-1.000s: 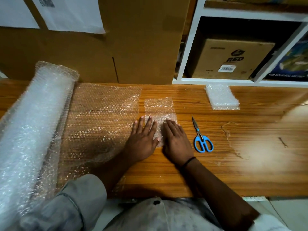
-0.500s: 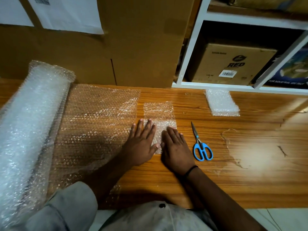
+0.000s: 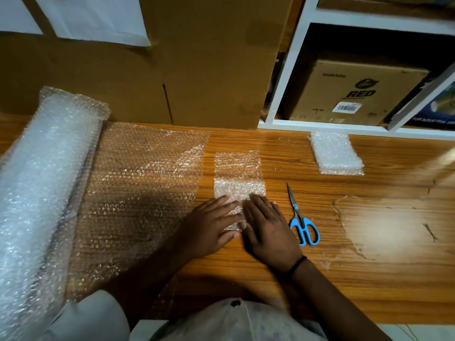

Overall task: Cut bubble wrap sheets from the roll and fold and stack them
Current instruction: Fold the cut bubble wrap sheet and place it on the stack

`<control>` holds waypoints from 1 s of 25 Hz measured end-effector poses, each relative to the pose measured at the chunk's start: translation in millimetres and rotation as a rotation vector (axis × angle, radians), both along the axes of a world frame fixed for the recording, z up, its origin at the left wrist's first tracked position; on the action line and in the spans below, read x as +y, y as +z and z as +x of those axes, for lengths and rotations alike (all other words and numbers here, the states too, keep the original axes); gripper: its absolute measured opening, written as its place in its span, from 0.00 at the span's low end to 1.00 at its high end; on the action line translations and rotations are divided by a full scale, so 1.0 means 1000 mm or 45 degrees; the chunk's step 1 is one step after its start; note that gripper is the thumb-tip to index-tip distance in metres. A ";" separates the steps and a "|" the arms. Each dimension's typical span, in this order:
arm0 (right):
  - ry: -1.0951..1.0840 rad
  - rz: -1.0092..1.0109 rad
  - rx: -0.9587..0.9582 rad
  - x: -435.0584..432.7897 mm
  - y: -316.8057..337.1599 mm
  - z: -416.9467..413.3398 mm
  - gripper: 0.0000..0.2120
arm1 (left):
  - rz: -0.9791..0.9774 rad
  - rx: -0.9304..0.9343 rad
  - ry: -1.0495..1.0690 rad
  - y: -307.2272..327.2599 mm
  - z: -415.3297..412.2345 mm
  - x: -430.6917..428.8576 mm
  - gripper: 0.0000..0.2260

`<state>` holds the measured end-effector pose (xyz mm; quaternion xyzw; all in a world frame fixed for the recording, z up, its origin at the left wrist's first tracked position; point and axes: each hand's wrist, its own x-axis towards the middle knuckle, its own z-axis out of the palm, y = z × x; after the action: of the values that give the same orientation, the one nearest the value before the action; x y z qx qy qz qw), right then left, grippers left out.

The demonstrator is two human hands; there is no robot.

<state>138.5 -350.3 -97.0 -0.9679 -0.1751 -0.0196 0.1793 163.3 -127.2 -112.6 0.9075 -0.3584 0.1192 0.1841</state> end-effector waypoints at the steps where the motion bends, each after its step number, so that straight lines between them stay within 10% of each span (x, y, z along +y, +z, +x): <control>1: 0.050 0.000 0.000 -0.002 0.002 -0.001 0.32 | -0.013 -0.031 -0.021 0.002 0.001 -0.001 0.17; 16: -0.164 0.491 -0.081 -0.013 0.053 0.044 0.08 | -0.514 0.248 0.384 0.066 0.027 0.001 0.22; 25: -0.321 0.390 -0.062 -0.013 0.037 0.127 0.08 | 0.036 0.089 0.450 0.042 0.061 -0.016 0.29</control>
<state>265.2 -363.1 -60.2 -0.9428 -0.0520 -0.0916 0.3164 223.9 -143.0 -70.7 0.9624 -0.1883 0.1131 0.1599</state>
